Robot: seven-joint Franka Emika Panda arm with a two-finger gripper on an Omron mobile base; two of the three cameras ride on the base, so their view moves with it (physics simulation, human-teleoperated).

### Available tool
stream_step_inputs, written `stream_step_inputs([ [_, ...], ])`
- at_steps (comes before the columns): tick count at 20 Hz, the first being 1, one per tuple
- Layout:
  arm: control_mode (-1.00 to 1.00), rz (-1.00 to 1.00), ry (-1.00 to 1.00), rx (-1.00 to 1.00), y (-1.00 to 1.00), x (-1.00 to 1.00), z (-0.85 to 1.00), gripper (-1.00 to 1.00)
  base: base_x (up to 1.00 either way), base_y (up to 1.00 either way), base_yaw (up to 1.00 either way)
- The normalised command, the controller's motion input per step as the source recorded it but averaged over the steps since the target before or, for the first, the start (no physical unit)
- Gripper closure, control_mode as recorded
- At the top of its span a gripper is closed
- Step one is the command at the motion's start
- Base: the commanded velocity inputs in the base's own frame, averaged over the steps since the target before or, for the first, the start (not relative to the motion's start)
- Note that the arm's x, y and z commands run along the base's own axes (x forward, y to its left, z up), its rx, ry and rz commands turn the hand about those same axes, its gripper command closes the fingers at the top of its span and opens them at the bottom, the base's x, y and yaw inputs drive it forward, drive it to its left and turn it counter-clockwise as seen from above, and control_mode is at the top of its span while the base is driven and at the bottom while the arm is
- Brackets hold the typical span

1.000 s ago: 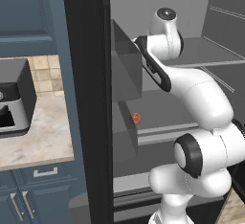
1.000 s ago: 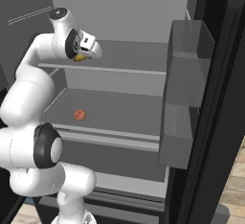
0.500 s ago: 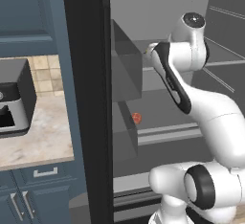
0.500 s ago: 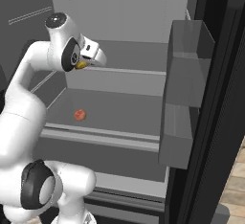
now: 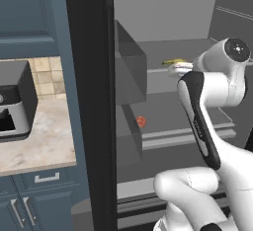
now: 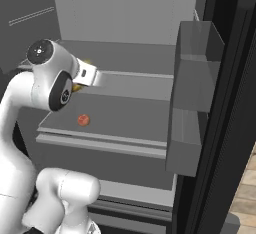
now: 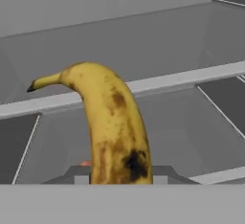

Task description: Retrieve the banana and peach from the fridge and place them into the bowl on the dining table.

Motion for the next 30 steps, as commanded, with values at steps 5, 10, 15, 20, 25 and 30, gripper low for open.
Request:
stream_step_inputs([
  [5, -1.0, 0.06, -0.05, 0.0, 0.0, -0.99, 0.03, 1.0, 0.0, 0.0, 0.0],
  [10, -1.0, 0.1, -0.11, 0.0, -0.01, -0.92, 0.07, 1.0, 0.0, 0.0, 0.0],
  [15, 1.0, 0.03, -0.05, 0.0, 0.0, -0.32, 0.02, 1.0, -0.47, 0.0, 0.01],
  [20, 1.0, 0.0, 0.0, 0.0, 0.0, 0.0, 0.0, 1.0, -0.99, 0.0, 0.0],
  [25, 1.0, 0.0, 0.0, 0.0, 0.0, 0.0, 0.0, 1.0, -0.91, 0.0, 0.13],
  [30, 1.0, 0.0, 0.0, 0.0, 0.0, 0.0, 0.0, 1.0, -0.7, 0.03, 0.36],
])
